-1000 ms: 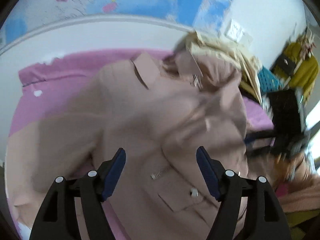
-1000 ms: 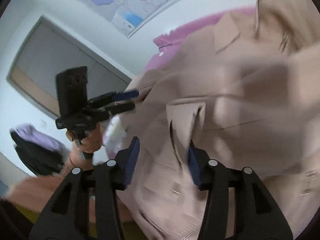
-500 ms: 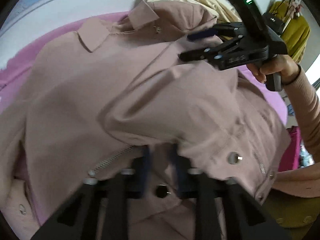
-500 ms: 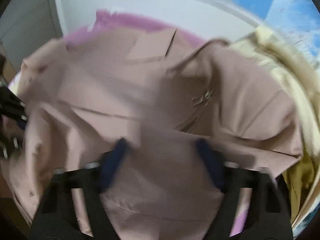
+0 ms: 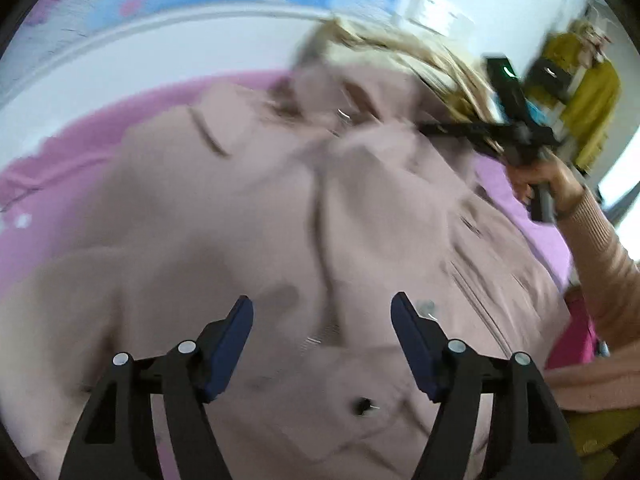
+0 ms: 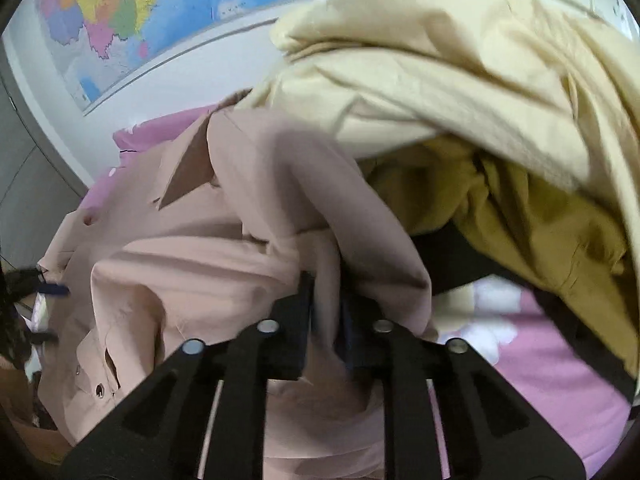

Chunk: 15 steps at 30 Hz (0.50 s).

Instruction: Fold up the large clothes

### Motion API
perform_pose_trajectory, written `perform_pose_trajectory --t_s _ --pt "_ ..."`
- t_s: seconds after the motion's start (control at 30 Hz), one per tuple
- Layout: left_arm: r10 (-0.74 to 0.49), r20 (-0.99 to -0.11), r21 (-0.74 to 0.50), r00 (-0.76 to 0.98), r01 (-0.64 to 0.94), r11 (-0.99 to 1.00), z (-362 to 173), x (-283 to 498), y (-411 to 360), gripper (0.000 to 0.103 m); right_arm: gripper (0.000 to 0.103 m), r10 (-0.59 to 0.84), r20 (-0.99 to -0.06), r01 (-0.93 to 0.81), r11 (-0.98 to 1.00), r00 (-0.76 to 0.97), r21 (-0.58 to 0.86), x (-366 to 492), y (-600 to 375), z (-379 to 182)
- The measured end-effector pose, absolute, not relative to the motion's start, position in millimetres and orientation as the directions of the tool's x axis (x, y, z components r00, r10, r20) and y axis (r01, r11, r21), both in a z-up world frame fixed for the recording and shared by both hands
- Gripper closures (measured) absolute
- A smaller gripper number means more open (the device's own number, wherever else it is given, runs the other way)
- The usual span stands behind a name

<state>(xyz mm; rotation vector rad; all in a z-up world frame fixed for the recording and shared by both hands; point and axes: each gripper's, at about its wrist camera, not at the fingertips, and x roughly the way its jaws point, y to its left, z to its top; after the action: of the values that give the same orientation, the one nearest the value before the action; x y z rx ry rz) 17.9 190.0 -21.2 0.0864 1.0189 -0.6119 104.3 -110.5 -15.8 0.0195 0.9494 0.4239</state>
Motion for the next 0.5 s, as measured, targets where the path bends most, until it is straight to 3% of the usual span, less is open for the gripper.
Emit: perform_pose_trajectory --t_s 0.17,0.23,0.27,0.3,0.33,0.37,0.5 --pt "-0.402 -0.857 -0.194 0.323 0.520 0.832 -58.9 17.9 158.5 0.024 0.065 0.396 -0.764 -0.345 0.907 0.510 0.240 94.9 -109.8 -14.8" --pt "-0.413 -0.842 -0.189 0.347 0.527 0.829 -59.5 22.4 151.5 0.038 0.064 0.406 -0.757 -0.349 0.904 0.512 0.248 99.2 -109.2 -12.8" --pt "-0.424 -0.832 -0.195 0.357 0.527 0.827 -58.2 22.7 151.7 0.068 0.064 0.415 -0.751 -0.350 0.901 0.514 0.258 96.4 -110.6 -10.8" --pt "-0.438 -0.818 -0.203 0.372 0.526 0.826 -55.7 23.8 153.4 0.087 0.063 0.424 -0.744 -0.353 0.897 0.516 0.266 93.7 -112.7 -7.7" --pt "-0.438 -0.813 -0.200 0.383 0.524 0.828 -52.6 26.2 154.5 0.095 0.063 0.425 -0.739 -0.353 0.897 0.523 0.266 93.3 -113.7 -5.9" --pt "-0.432 -0.804 -0.191 0.407 0.512 0.837 -47.5 27.4 159.2 0.099 0.063 0.429 -0.730 -0.353 0.896 0.531 0.270 89.6 -116.4 -2.1" --pt "-0.286 -0.776 -0.051 0.562 0.396 0.917 -13.3 40.7 191.2 0.099 0.059 0.453 -0.686 -0.355 0.888 0.570 0.291 76.2 -130.8 14.7"
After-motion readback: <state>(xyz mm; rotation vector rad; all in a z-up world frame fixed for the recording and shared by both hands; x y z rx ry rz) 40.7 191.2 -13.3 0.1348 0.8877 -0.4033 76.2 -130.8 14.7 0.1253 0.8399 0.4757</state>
